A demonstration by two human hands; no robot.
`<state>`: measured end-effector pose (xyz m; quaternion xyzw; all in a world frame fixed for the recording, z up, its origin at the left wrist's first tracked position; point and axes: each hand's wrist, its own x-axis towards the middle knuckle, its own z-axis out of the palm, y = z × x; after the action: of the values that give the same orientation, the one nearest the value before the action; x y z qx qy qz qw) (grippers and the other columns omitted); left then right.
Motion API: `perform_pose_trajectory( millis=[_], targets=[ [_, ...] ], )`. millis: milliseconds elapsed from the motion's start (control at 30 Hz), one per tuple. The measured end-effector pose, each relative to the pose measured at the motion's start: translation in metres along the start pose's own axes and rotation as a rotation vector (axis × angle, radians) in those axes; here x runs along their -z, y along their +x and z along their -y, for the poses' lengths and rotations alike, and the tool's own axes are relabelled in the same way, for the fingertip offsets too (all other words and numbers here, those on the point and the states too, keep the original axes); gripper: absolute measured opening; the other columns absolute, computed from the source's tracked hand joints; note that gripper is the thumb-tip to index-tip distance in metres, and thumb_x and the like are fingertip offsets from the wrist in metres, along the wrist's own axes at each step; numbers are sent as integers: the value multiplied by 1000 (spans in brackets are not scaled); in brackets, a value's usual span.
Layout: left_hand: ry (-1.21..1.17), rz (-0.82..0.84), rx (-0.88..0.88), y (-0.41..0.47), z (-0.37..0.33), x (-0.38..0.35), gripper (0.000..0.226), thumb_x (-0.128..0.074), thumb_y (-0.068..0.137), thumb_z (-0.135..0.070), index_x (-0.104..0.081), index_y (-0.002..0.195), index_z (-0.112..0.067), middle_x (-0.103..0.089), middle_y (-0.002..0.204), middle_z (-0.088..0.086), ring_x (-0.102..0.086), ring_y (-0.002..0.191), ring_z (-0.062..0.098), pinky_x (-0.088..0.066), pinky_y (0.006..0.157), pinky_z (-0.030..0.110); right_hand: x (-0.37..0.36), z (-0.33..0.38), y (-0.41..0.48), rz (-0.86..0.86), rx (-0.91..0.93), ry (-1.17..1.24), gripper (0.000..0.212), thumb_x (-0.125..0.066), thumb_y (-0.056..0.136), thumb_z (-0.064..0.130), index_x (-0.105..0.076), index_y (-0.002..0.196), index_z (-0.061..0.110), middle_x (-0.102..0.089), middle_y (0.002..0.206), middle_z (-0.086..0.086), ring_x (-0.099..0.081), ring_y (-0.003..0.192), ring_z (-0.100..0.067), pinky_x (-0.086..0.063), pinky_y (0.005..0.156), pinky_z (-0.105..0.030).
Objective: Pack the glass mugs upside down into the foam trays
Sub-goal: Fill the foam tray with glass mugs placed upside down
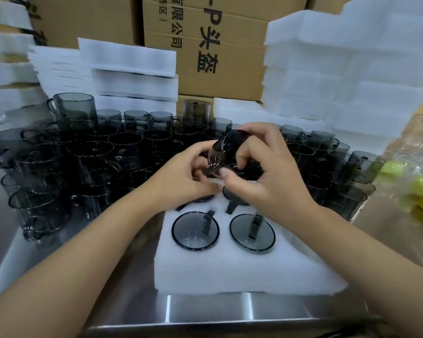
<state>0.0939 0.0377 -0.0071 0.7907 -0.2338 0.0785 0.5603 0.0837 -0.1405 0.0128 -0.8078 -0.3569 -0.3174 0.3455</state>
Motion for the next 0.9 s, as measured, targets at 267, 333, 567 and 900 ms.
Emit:
perform_pose_trajectory(
  millis=[267,333,567,900],
  targets=[
    [68,-10,-119,-6,-2,3,74,-75,70,6,-51,121,-43,-68,94,-8,-66,86,13,-51,71,14,-3,3,-1,-15,97,-72,60,-83,64,34,-51,105,6,-39,102,7,-44,92,-10,-40,78,-18],
    [148,-57,-157,-9,-3,2,73,-78,67,-7,-51,119,-51,-68,96,-9,-65,84,25,-52,66,17,-3,4,-2,-5,88,-73,63,-82,63,37,-51,107,6,-39,103,6,-45,93,-11,-41,79,-20],
    [327,-124,-239,-11,-5,3,69,-70,61,-36,-44,117,-66,-64,106,-21,-69,82,21,-54,77,30,-3,4,-2,24,59,-42,64,-81,64,38,-52,113,8,-40,106,6,-46,98,-8,-42,84,-20],
    [228,-197,-205,-10,-1,1,68,-82,70,-30,-52,130,-41,-66,94,-12,-54,58,8,-45,60,13,1,3,-4,39,202,-36,72,-61,70,12,-36,137,17,-40,132,9,-39,124,-8,-34,106,-32]
  ],
)
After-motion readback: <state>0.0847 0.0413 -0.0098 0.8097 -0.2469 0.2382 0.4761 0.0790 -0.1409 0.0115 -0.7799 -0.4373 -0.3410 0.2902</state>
